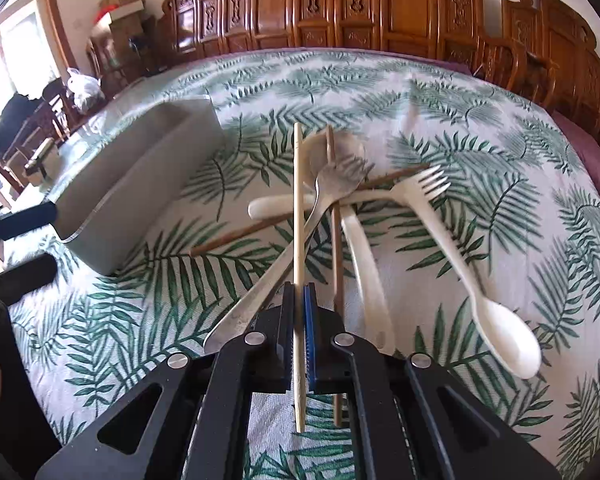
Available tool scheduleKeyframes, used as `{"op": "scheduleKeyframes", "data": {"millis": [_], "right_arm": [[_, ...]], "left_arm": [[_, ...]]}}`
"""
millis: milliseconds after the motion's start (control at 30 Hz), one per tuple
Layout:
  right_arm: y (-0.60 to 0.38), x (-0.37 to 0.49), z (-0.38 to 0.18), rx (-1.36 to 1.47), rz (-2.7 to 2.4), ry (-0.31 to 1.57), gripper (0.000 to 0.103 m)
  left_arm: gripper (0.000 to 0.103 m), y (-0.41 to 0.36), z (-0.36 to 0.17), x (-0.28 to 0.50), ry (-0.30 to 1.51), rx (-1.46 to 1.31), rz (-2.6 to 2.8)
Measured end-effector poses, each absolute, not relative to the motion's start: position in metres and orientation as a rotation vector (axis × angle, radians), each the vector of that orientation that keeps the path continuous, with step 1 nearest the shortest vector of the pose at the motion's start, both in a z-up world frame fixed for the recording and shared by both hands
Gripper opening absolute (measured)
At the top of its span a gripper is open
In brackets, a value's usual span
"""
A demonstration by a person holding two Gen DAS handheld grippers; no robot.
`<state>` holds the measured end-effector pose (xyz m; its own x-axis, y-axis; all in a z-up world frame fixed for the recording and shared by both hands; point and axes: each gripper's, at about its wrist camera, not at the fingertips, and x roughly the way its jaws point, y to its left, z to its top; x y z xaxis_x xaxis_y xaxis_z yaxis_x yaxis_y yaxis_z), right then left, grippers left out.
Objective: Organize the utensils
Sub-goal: 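Move the right tool back to the pile and grasp a wooden chopstick, then grasp a steel fork from the pile with the left tool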
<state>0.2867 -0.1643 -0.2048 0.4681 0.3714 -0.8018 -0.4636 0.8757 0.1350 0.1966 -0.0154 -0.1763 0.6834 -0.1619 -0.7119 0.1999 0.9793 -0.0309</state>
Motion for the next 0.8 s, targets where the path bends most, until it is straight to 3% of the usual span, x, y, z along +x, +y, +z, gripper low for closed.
{"op": "scheduleKeyframes", "data": {"millis": [333,800], "right_arm": [[-0.211,0.285,-0.171,-0.043,0.483,0.857,0.006],[-0.239,0.294,-0.161,0.008,0.44,0.829,0.006]], "left_arm": [[0.063,-0.065,-0.184,0.208,0.819,0.113,-0.231],[0.029,-0.11,-0.21,0.267,0.918,0.11,-0.245]]}}
